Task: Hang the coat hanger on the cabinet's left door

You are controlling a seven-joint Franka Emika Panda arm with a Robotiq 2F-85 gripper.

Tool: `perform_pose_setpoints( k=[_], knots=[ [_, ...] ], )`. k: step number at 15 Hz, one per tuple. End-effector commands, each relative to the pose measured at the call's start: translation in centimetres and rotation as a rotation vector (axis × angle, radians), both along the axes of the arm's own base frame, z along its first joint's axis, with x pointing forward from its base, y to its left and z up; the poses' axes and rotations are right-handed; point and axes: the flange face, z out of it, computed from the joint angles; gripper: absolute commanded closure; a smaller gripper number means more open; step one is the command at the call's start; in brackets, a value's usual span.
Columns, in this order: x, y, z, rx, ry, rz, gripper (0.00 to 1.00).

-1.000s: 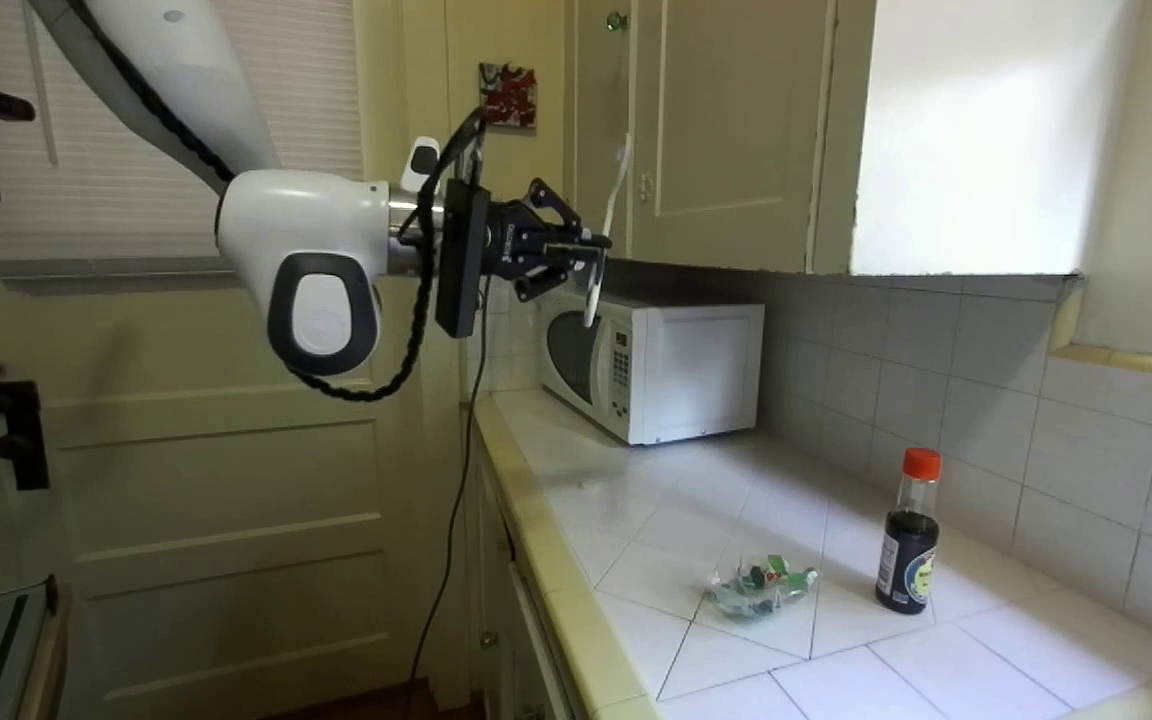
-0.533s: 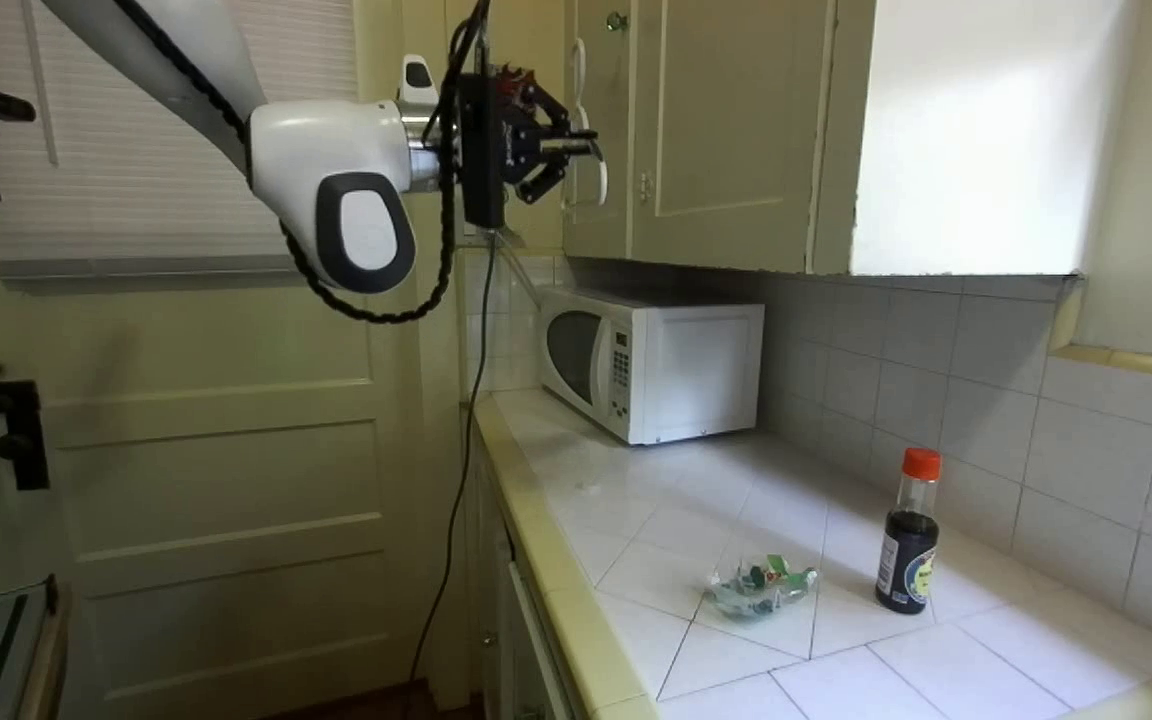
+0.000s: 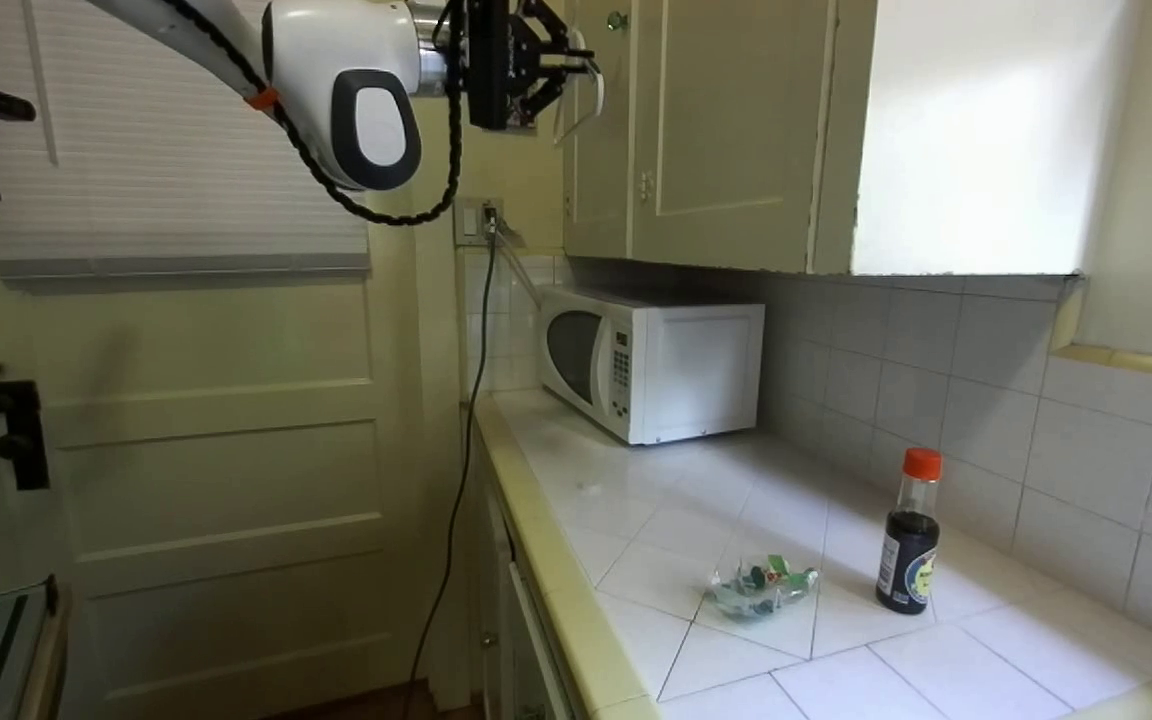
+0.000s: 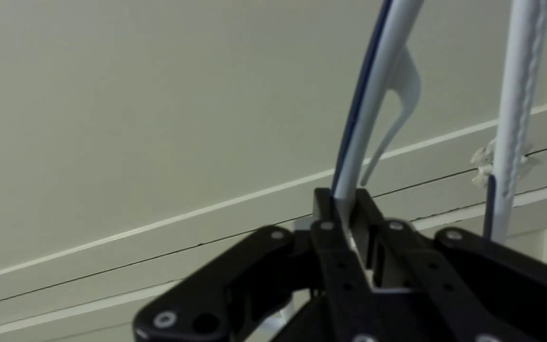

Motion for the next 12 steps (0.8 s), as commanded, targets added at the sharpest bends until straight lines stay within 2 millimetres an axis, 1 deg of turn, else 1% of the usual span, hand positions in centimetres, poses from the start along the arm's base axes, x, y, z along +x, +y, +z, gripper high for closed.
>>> perform_pose_setpoints(
  k=[1,2,3,5,7,11,12],
  knots=[
    [0.0,0.2,0.0,-0.002,0.002,0.003,0.86],
    [0.1,0.2,-0.1,-0.003,0.003,0.002,0.86],
    [0.1,0.1,-0.1,-0.003,0.004,0.000,0.97],
    [1.1,0.2,0.8,0.008,-0.012,-0.015,0.97],
    [2.2,0.7,1.9,0.012,-0.003,0.004,0.97],
    [4.5,1.6,3.5,0.019,0.052,0.033,0.97],
    [5.1,1.7,3.6,0.024,0.071,0.032,0.97]
  ],
)
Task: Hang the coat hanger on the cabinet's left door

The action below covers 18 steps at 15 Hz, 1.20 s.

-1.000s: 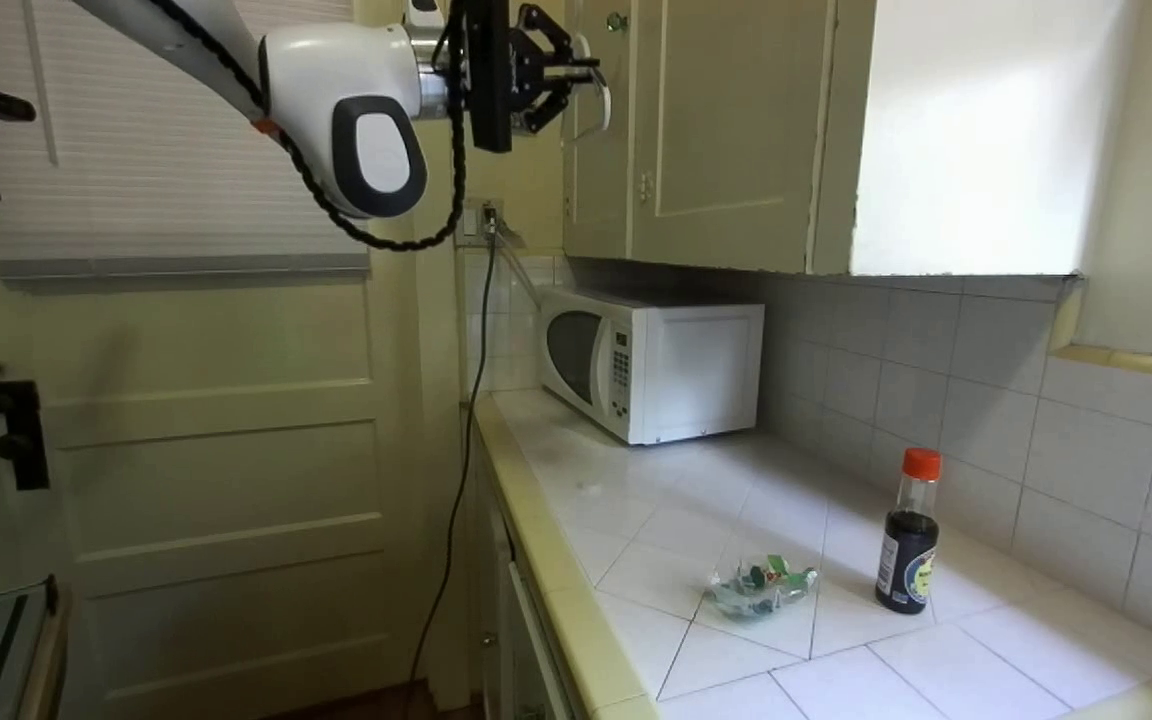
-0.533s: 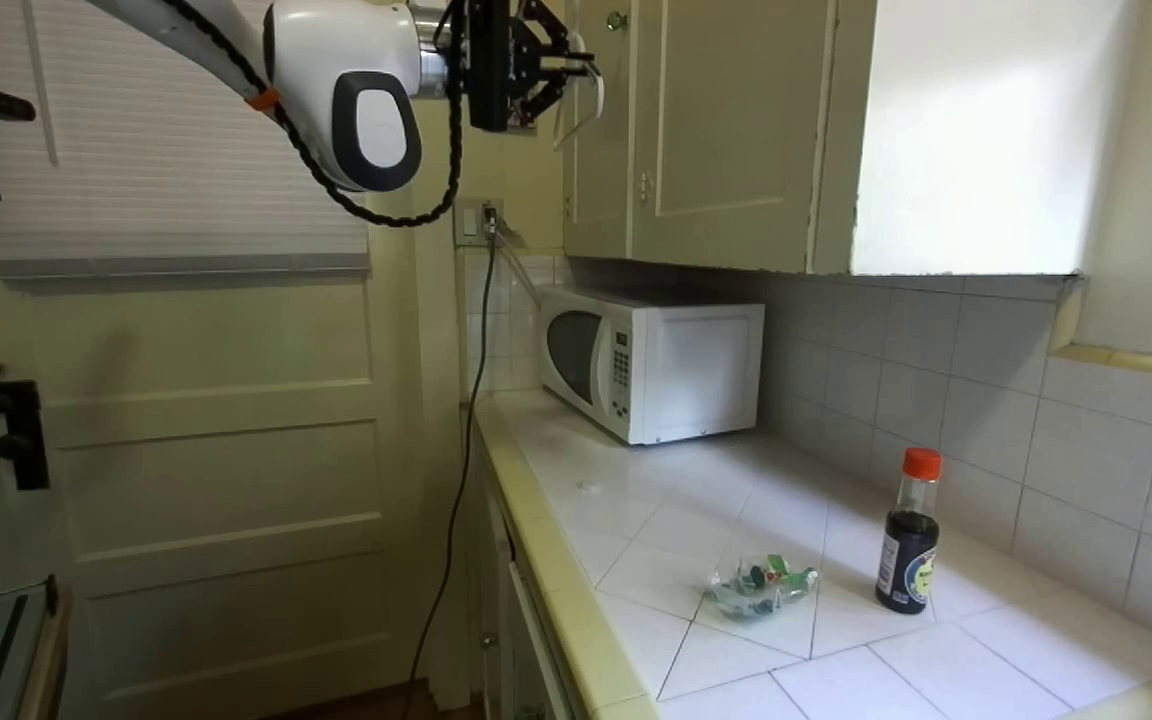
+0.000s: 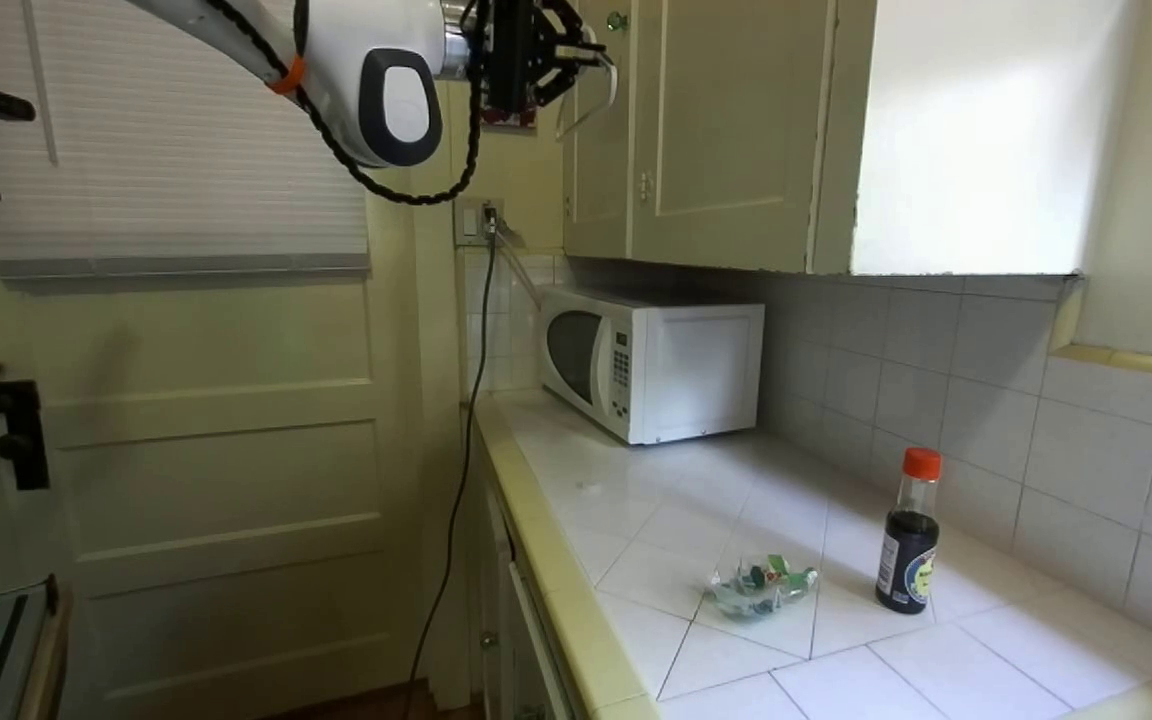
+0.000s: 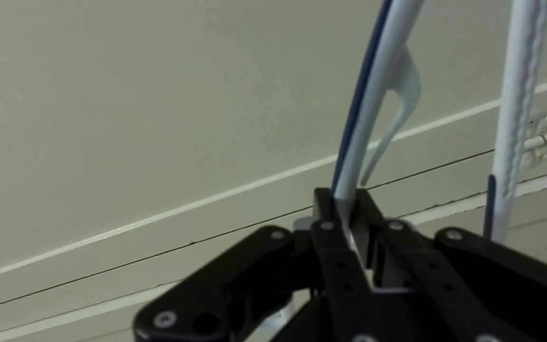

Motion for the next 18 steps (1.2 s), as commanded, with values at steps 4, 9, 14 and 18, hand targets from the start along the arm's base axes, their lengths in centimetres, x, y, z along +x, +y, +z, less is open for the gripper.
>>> perform_pose_setpoints(
  k=[4,9,14,18],
  knots=[
    [3.4,1.6,1.5,0.017,0.068,0.004,0.97],
    [5.2,3.8,2.5,0.002,0.099,0.045,0.97],
    [7.0,4.2,4.0,0.055,0.142,0.079,0.97],
    [8.0,3.5,4.1,0.090,0.181,0.086,0.97]
  ],
)
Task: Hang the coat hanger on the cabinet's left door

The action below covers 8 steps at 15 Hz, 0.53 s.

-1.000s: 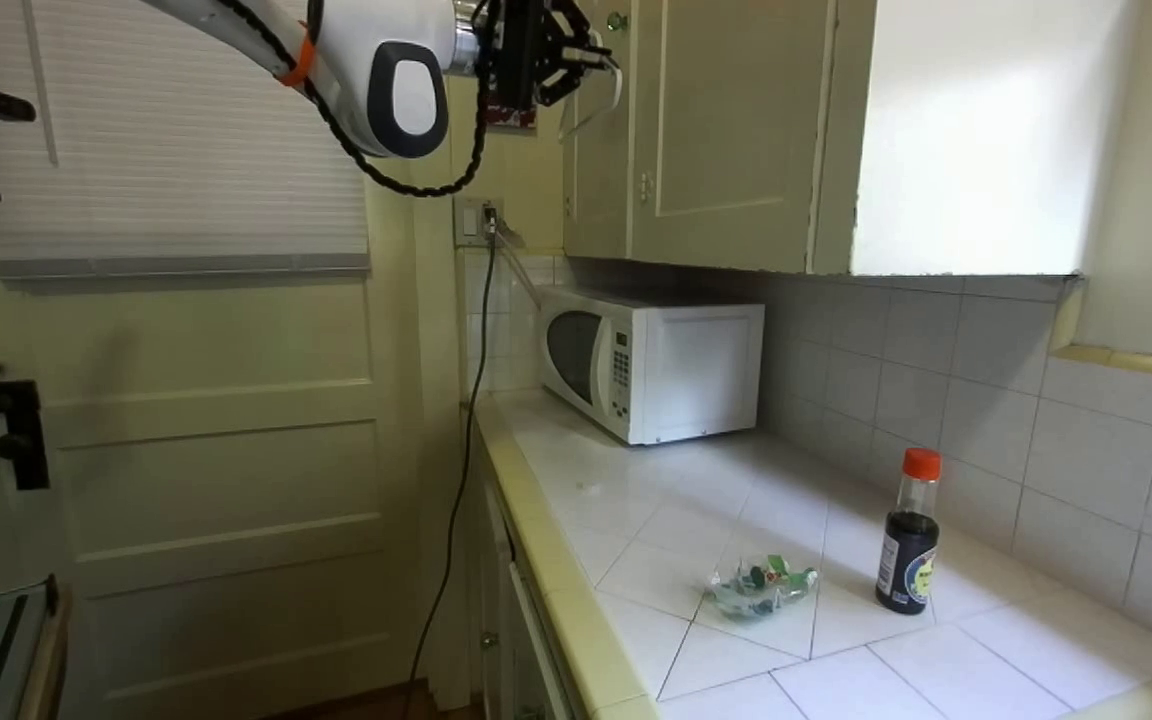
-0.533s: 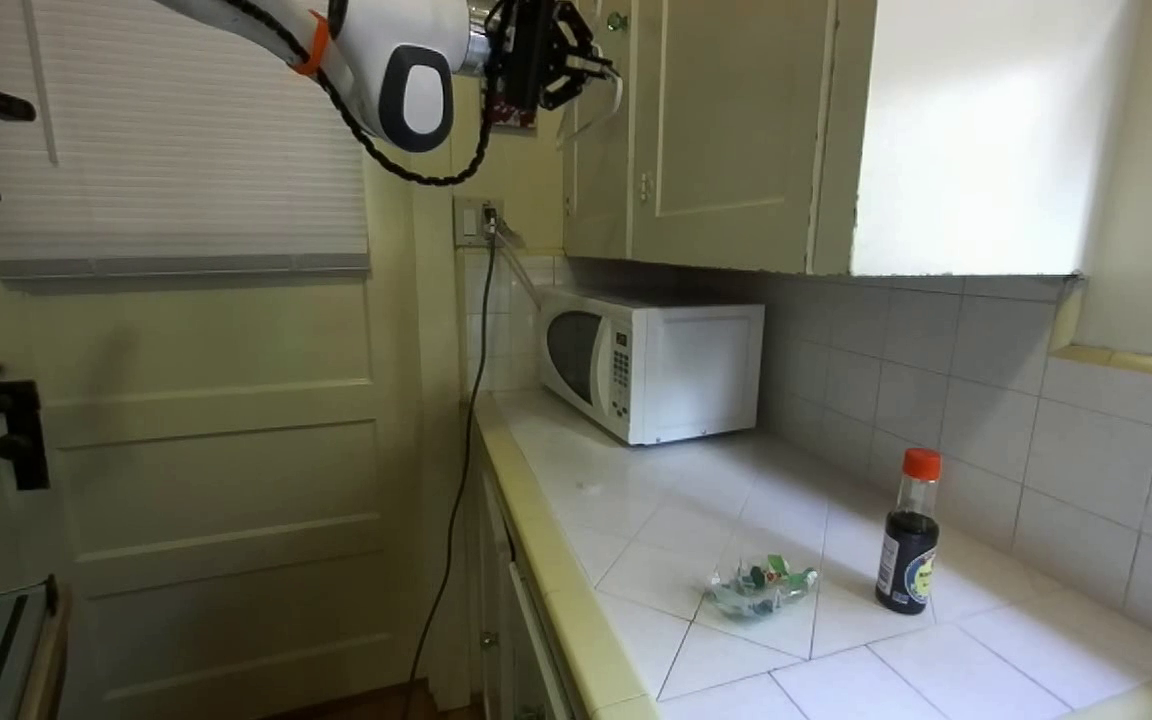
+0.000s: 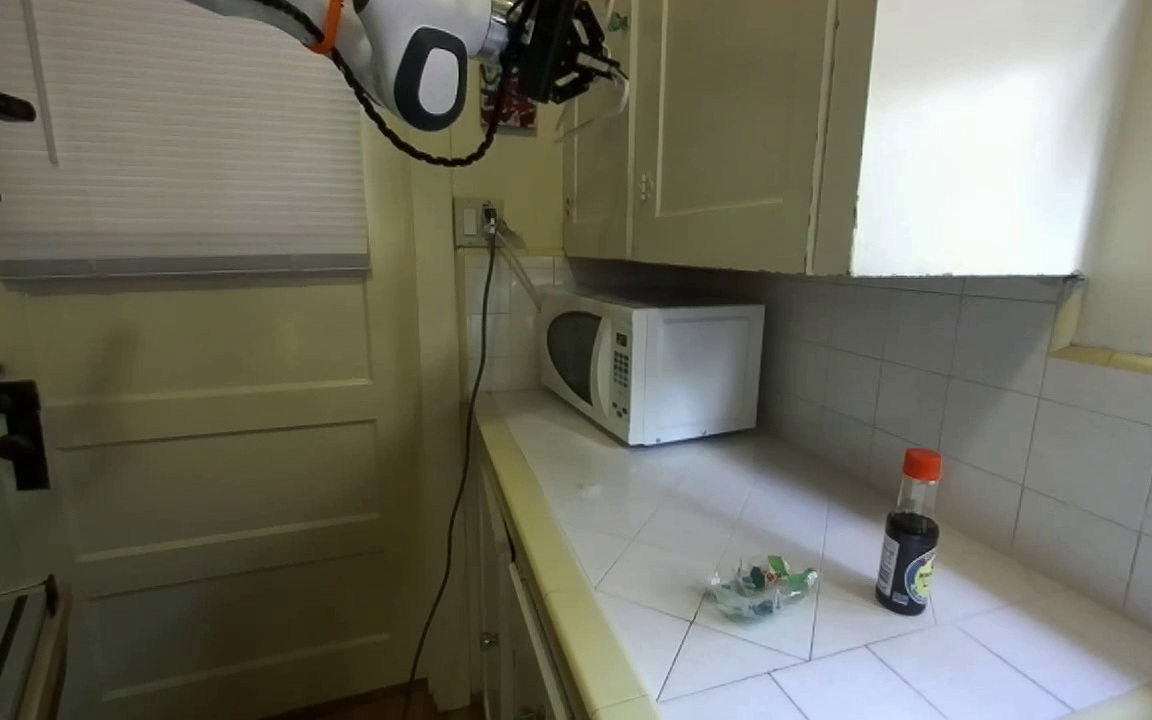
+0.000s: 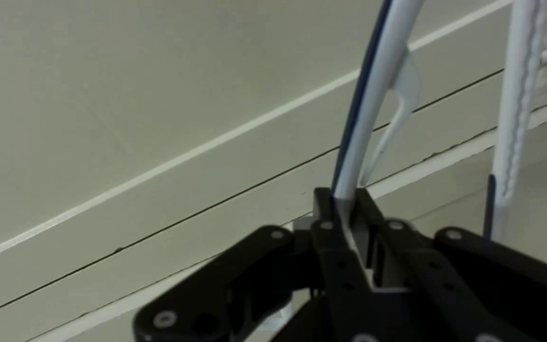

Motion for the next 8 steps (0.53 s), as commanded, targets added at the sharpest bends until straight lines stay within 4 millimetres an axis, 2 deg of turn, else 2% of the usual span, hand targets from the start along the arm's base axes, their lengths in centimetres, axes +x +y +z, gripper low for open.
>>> perform_pose_setpoints(
  k=[1,8],
  knots=[
    [1.2,-0.6,0.2,0.022,0.040,0.006,0.97],
    [2.3,-2.0,-1.4,0.016,0.105,-0.003,0.97]
  ],
)
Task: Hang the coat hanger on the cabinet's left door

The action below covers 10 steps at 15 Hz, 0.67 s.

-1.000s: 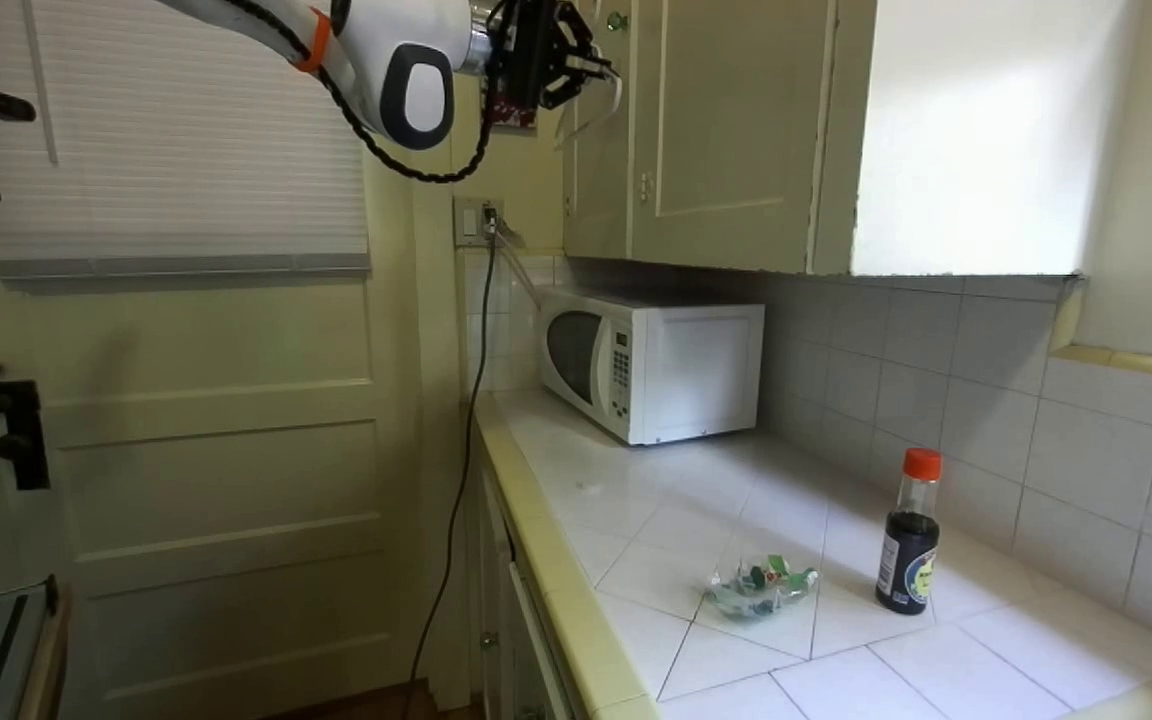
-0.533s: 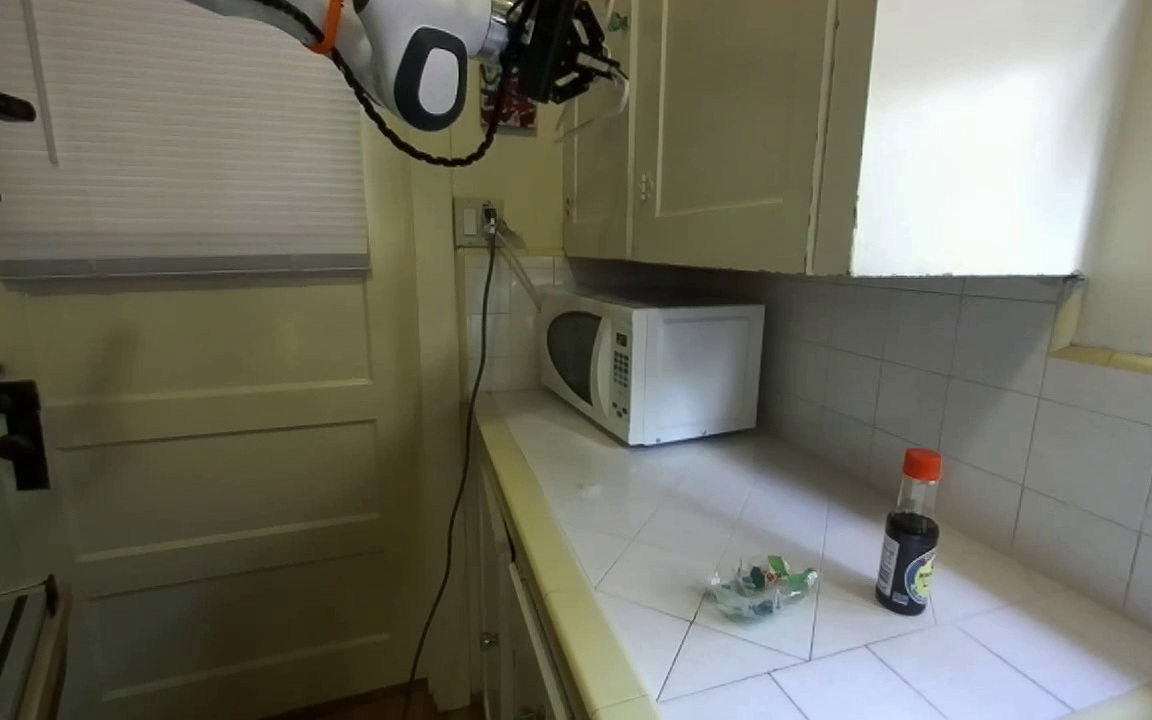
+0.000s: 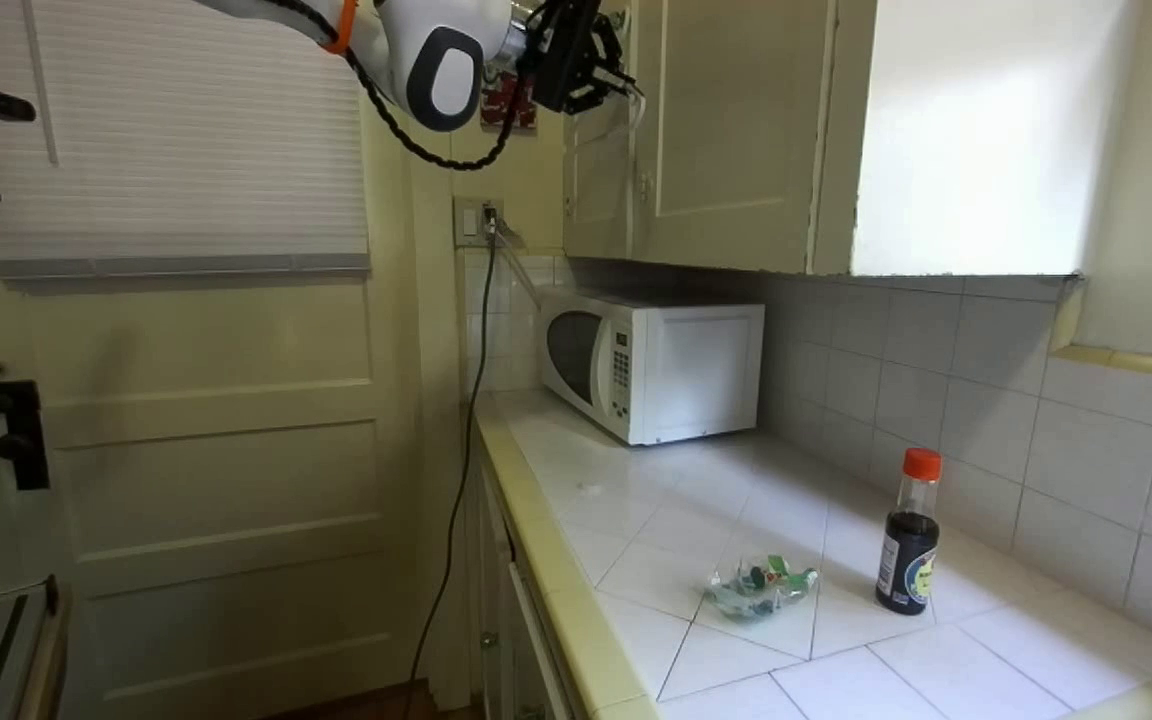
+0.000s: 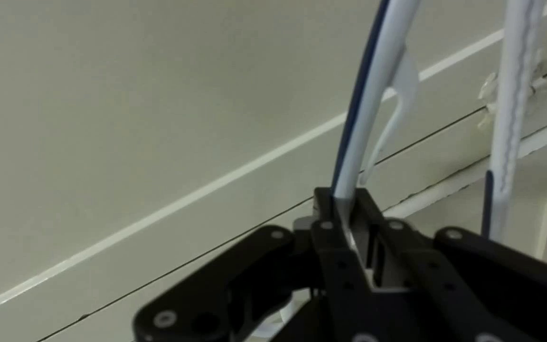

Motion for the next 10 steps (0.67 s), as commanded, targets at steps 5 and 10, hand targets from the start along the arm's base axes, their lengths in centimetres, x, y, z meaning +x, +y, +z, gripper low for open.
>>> perform_pose_setpoints(
  k=[5,10],
  knots=[
    [1.0,-1.1,-1.9,-0.042,0.059,-0.010,0.61],
    [0.5,-1.7,-4.1,-0.082,0.115,-0.017,0.26]
  ],
)
